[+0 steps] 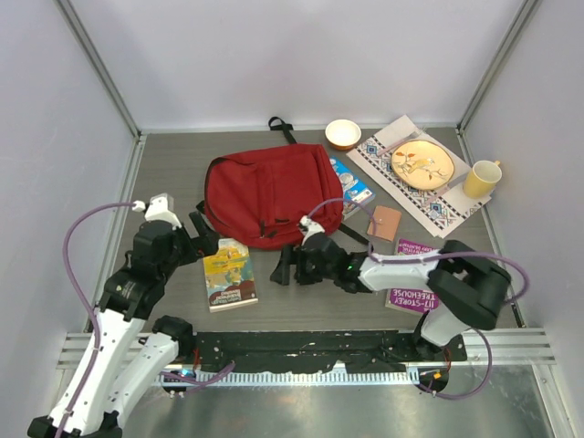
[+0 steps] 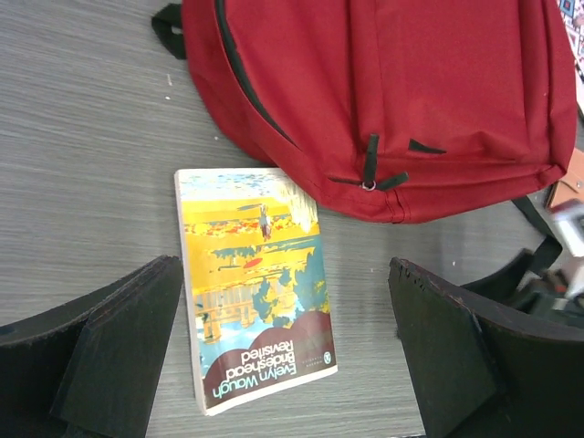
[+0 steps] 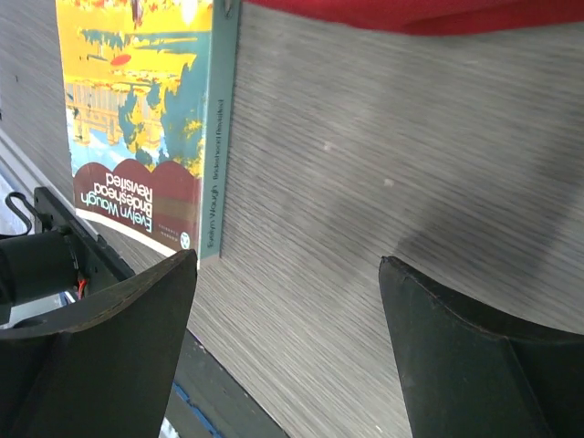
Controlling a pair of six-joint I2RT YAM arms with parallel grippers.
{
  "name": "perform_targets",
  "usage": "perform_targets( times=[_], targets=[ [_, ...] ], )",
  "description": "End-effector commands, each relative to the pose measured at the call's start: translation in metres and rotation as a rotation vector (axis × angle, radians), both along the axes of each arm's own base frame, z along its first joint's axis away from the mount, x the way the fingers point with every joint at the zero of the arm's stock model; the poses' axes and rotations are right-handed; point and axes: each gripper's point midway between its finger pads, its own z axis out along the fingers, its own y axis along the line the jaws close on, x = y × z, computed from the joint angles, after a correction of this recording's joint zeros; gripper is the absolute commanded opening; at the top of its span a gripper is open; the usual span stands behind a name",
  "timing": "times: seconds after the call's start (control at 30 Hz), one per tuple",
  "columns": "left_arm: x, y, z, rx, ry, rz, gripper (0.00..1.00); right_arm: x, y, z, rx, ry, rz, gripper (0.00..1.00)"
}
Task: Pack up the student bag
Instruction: Move the book to the center of the board.
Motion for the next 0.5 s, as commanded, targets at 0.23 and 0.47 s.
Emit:
perform_targets(
  times=[0.23,0.47],
  targets=[
    [-0.018,0.028,0.029,0.023,-0.117,0.102,0.99,-0.005,0.123,0.009,0.191,0.001,0.062,0.86],
    [-0.019,0.032,0.031,0.022,-0.135,0.124,1.0,0.005,0.175,0.004,0.238,0.025,0.048,0.85]
  ],
)
